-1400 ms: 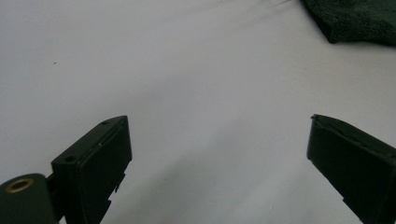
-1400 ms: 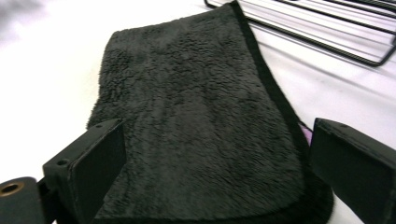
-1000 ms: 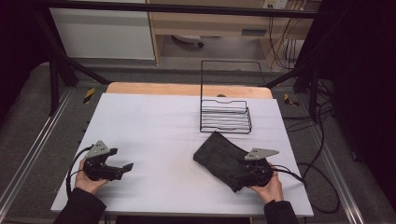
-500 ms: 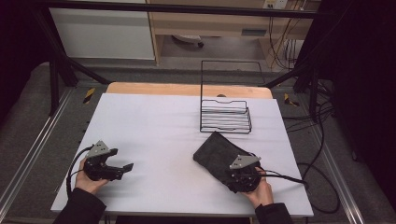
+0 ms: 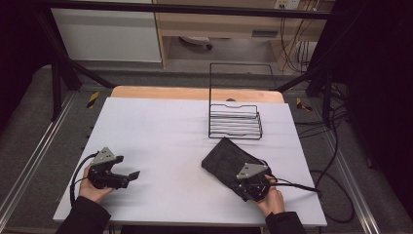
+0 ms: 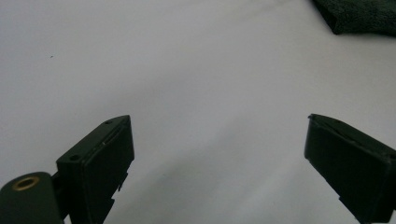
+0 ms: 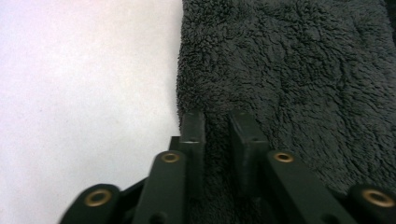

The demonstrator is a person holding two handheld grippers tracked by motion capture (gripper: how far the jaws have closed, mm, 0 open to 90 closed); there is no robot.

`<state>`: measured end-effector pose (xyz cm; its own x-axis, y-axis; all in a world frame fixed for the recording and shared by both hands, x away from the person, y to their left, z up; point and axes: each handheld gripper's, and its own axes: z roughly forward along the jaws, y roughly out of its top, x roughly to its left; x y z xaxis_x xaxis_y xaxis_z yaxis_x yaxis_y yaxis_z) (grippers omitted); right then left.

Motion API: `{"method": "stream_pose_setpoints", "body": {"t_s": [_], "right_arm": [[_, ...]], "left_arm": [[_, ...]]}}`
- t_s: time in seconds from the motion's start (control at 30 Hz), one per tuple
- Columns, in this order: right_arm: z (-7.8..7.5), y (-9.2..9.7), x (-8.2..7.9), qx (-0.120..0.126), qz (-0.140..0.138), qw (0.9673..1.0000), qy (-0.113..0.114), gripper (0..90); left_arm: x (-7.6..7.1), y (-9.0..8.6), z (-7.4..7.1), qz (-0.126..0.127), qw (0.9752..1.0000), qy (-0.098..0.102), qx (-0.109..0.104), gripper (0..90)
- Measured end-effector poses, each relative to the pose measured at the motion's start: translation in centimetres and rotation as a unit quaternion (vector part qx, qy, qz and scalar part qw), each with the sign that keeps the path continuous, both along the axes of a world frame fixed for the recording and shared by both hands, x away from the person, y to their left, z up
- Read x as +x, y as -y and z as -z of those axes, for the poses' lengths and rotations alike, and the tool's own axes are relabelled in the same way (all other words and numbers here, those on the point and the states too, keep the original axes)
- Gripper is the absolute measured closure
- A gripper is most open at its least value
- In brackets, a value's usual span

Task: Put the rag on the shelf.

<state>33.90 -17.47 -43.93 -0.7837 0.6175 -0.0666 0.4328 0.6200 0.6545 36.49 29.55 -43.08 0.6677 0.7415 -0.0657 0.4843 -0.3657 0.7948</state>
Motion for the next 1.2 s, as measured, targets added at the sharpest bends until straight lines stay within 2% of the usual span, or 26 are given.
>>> {"method": "stream_pose_setpoints", "body": {"t_s": [0.23, 0.33, 0.5, 0.8, 0.9, 0.97, 1.2], "right_arm": [[-0.4, 0.1, 0.2, 0.013, 0.013, 0.9997, -0.017, 83.6], [-0.9, 0.2, 0.3, 0.032, 0.021, 0.9989, -0.029, 84.0], [-1.4, -0.2, 0.1, 0.043, 0.021, 0.9981, -0.038, 84.0], [-2.0, -2.6, -0.1, 0.064, 0.026, 0.9959, -0.058, 84.0], [-2.1, -3.6, 0.0, 0.077, 0.03, 0.9943, -0.068, 84.0], [-2.0, -4.6, 0.2, 0.091, 0.033, 0.992, -0.081, 84.0], [-2.0, -7.0, 0.5, 0.1, 0.039, 0.9904, -0.088, 84.1]], "left_arm": [[0.0, -0.1, 0.0, 0.0, 1.0, -0.001, -0.001, 8.4], [0.0, 0.0, 0.0, 0.0, 1.0, -0.001, 0.0, 8.4], [0.1, 0.0, 0.0, 0.0, 1.0, -0.001, 0.0, 8.4], [0.1, 0.0, 0.1, -0.001, 1.0, -0.002, 0.0, 8.5], [0.1, 0.0, 0.1, -0.001, 1.0, -0.002, 0.001, 8.5], [0.1, 0.0, 0.1, -0.001, 1.0, -0.002, 0.001, 8.5], [0.1, 0.0, 0.1, -0.002, 1.0, -0.002, 0.001, 8.6]]}}
